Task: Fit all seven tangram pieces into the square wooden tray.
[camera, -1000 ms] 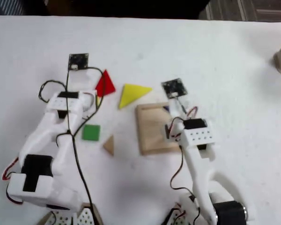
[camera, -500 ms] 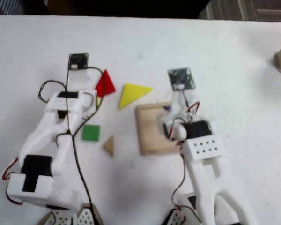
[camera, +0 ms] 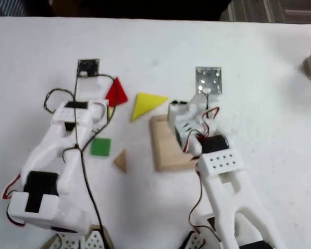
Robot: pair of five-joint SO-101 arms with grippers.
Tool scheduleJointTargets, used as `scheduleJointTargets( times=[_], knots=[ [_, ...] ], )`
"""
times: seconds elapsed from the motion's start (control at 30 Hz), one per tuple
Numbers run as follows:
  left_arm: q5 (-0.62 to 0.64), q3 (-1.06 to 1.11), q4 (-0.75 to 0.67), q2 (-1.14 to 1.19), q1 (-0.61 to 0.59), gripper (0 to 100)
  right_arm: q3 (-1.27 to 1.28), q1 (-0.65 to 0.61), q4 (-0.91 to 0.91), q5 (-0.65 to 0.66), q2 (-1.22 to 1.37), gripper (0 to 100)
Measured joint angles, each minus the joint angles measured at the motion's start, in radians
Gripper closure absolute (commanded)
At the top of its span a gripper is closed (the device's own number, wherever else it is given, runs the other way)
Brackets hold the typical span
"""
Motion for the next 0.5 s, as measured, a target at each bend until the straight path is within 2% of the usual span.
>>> scheduleJointTargets(
  times=[0.33, 0.5],
  knots=[
    [-0.003, 0.21, 0.031, -0.238, 0.049, 98, 0.0, 0.04, 0.035, 0.012, 0.048, 97.4],
    [-0.003, 0.334, 0.192, -0.448, 0.058, 98, 0.0, 0.041, 0.038, 0.02, 0.051, 97.6]
  ],
)
